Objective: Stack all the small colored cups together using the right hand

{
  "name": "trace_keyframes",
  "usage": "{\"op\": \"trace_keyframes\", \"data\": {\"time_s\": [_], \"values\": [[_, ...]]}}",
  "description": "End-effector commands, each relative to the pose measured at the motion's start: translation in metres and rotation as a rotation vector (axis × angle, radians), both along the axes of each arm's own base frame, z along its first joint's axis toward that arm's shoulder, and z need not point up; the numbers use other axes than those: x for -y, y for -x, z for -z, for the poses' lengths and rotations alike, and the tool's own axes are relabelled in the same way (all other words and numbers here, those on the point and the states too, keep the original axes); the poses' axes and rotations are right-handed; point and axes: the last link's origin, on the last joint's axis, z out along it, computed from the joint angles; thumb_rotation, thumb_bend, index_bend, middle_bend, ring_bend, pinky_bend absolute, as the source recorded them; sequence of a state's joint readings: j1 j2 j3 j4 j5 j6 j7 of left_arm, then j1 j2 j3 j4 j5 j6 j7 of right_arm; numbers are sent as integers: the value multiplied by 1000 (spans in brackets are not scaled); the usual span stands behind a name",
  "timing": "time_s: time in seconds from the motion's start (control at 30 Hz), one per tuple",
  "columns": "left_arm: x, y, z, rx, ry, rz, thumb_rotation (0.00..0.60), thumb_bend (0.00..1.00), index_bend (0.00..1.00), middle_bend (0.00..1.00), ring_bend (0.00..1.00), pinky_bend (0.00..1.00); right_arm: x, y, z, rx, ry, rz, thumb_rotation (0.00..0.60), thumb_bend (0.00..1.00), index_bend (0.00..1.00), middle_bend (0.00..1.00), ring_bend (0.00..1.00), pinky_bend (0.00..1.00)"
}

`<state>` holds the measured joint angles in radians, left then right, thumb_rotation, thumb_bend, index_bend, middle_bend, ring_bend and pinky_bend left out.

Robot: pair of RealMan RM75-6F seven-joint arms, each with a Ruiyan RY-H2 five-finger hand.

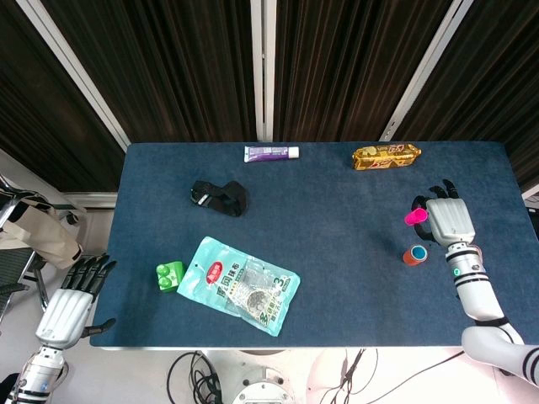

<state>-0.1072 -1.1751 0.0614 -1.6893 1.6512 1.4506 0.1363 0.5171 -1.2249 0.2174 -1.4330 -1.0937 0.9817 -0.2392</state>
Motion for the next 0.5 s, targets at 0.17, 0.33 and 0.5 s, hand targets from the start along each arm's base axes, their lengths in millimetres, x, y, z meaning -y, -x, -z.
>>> {"op": "trace_keyframes", "data": {"time_s": [0.17, 0.33, 0.5], "values": [[3, -1, 0, -2, 0, 2, 600, 63, 36, 0, 0, 0, -39, 2, -14, -84, -48, -14, 600, 327, 560, 514, 172, 0], [5, -2, -1, 3, -2, 4, 600, 63, 36, 0, 0, 0, -54, 13, -8, -150, -96, 9, 600, 326, 561, 516, 172, 0], [5, -1, -2, 5, 0, 6, 600, 63, 36, 0, 0, 0, -59, 21, -5, -153, -98, 27, 600, 327, 560, 516, 172, 0]]}}
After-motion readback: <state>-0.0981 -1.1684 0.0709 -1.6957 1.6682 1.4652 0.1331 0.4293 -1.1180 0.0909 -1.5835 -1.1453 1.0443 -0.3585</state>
